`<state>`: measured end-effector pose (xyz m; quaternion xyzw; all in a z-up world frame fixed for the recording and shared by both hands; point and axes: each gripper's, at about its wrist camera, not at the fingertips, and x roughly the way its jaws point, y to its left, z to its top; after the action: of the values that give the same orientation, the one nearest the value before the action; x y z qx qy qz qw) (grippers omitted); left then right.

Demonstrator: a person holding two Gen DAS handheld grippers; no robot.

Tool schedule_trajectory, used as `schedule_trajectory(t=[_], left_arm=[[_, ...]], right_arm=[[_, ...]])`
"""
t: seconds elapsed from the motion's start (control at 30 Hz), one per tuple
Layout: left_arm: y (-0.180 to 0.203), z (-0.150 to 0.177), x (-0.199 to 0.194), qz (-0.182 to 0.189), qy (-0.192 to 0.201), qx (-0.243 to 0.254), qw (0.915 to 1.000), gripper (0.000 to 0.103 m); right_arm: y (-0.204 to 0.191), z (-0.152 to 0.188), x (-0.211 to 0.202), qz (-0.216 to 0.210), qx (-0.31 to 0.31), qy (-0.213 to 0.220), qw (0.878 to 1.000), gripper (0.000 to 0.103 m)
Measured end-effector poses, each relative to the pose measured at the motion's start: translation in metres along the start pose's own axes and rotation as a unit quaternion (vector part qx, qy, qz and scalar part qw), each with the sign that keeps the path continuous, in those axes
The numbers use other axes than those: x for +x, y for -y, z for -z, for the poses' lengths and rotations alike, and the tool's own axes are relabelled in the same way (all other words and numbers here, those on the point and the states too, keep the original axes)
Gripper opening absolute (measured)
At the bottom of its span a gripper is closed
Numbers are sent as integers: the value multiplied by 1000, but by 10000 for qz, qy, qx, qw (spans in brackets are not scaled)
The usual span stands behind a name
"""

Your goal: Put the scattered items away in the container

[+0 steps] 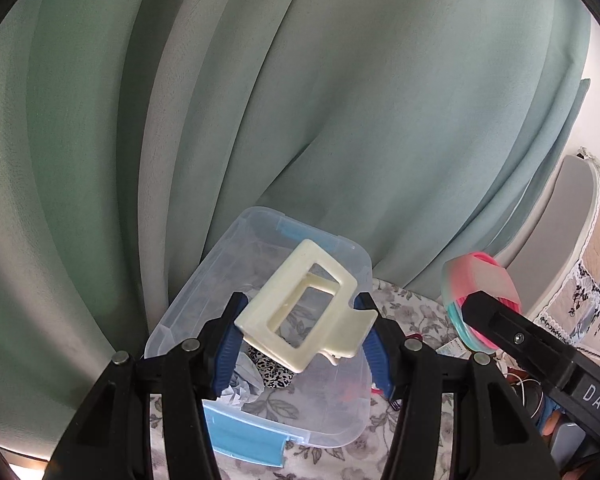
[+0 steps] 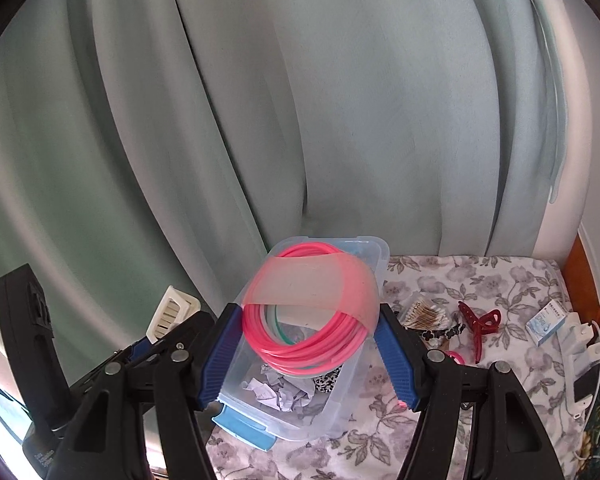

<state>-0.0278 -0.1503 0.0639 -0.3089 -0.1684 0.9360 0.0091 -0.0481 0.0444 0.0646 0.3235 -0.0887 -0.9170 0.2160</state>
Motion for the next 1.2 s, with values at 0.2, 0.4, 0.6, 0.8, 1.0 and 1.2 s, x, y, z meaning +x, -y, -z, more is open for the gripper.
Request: schedule_trajectory(t=[0.2,0.4,0.6,0.8,1.0,1.2], left_arm=[[-14,-3,15,-118,-154,-119,9997,56],[-22,0,25,-194,-282,-227,9992,56],[-37,2,32,-237,-379,-260,9987,56],[-35,-2,42,-250,-464,-274,9982,56],[-41,-4,51,-295,-515,-296,9978,57],[-44,-3,60,-316,-604,-354,9970,57]], right_arm=[[0,-3,26,-25,-29,-175,9998,70],[-6,-1,43,-59,-91,-380,9992,70],[-7,-1,61,-74,-108,-529,9985,70],[-10,-3,75,-101,-158,-624,9979,70],[-15,-3,85,-108,-218,-697,9973,70],[-16,-5,90,-73,-226,-749,9969,70]])
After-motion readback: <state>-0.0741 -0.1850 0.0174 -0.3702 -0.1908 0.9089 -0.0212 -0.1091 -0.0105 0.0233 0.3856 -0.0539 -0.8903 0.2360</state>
